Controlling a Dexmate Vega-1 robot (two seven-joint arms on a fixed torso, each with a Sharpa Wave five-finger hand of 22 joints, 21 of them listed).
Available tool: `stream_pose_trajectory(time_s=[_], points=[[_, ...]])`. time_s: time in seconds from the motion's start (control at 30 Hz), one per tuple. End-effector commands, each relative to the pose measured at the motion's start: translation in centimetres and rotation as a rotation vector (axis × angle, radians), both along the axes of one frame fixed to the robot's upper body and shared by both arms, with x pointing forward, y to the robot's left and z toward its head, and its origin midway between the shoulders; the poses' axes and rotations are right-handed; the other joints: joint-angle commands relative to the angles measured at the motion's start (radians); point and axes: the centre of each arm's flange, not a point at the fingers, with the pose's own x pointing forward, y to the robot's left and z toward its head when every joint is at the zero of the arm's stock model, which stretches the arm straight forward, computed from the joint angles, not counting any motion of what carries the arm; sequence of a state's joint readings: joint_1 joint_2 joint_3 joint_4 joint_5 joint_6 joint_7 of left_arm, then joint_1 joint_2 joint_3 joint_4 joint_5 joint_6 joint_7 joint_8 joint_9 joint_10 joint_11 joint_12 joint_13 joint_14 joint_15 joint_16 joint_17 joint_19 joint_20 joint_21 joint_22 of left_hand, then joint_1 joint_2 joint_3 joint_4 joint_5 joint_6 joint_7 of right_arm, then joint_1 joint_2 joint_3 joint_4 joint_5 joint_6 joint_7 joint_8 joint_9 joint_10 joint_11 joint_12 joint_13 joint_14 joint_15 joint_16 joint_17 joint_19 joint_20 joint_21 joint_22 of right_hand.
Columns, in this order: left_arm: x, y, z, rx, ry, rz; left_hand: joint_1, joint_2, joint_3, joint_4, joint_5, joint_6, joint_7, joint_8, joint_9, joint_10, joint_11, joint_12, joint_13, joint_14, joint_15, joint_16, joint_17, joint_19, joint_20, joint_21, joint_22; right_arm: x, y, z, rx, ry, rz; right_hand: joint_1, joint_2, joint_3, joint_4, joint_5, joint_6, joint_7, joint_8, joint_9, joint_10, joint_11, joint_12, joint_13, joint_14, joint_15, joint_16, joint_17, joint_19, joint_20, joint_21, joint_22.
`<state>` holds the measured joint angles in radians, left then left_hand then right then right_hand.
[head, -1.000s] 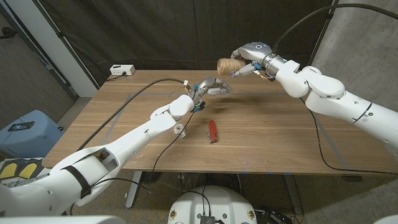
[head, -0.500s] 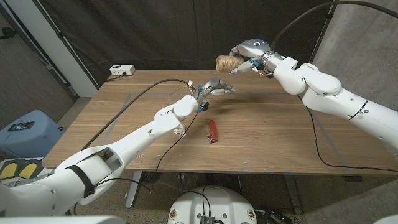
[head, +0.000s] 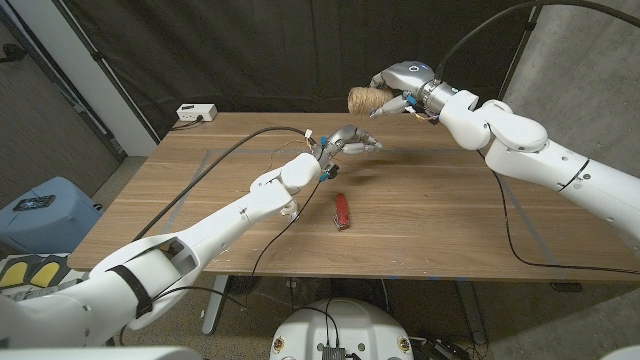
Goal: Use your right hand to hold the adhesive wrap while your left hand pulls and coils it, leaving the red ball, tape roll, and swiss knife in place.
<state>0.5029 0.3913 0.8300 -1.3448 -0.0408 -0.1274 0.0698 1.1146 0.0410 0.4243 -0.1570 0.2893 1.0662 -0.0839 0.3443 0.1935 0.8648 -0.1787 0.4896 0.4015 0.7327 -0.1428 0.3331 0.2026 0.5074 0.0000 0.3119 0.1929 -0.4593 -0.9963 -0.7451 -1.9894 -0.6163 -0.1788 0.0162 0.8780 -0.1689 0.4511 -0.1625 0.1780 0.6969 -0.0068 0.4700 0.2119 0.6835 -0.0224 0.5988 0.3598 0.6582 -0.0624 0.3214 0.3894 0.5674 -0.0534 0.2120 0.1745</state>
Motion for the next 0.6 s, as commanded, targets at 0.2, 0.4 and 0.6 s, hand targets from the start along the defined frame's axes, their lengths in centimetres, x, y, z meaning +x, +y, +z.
stream_pose_trajectory(time_s=[0.2, 0.4, 0.6], points=[[-1.5, -0.7, -0.1, 0.014, 0.019, -0.043, 0.002, 0.005, -0.004, -0.001, 0.009, -0.004, 0.003, -0.003, 0.004, -0.001, 0.000, -0.003, 0.009, 0.005, 0.001, 0.005, 0.007, 0.003, -0.003, 0.006, 0.005, 0.3, -0.8, 0.4, -0.005, -0.009, -0.042, 0.076, 0.084, -0.001, 0.007, 0.008, 0.105, -0.096, -0.005, 0.000, 0.118, -0.111, 0.003, 0.002, 0.013, -0.155, -0.001, 0.006, 0.011, -0.025, 0.000, 0.004], [-2.2, -1.0, 0.1, 0.023, 0.011, -0.052, 0.004, 0.008, -0.004, -0.002, 0.010, -0.005, 0.001, -0.004, 0.004, -0.001, 0.001, -0.004, 0.012, 0.003, 0.003, 0.004, 0.008, 0.001, -0.001, 0.006, 0.005, 0.4, -1.2, 0.3, -0.001, -0.009, -0.055, 0.074, 0.085, -0.004, 0.008, 0.008, 0.110, -0.099, -0.005, 0.000, 0.110, -0.109, 0.000, 0.004, 0.014, -0.155, -0.001, 0.009, 0.011, -0.025, -0.001, 0.004], [-2.9, -1.3, 0.5, 0.030, 0.010, -0.068, 0.005, 0.010, -0.005, -0.001, 0.012, -0.005, 0.002, -0.005, 0.004, 0.000, 0.001, -0.004, 0.015, 0.003, 0.004, 0.003, 0.009, -0.001, 0.000, 0.006, 0.005, 0.4, -1.4, 0.1, -0.003, -0.018, -0.076, 0.074, 0.087, -0.008, 0.009, 0.007, 0.113, -0.103, -0.005, 0.000, 0.108, -0.104, 0.000, 0.007, 0.013, -0.155, 0.001, 0.013, 0.012, -0.025, -0.001, 0.004]])
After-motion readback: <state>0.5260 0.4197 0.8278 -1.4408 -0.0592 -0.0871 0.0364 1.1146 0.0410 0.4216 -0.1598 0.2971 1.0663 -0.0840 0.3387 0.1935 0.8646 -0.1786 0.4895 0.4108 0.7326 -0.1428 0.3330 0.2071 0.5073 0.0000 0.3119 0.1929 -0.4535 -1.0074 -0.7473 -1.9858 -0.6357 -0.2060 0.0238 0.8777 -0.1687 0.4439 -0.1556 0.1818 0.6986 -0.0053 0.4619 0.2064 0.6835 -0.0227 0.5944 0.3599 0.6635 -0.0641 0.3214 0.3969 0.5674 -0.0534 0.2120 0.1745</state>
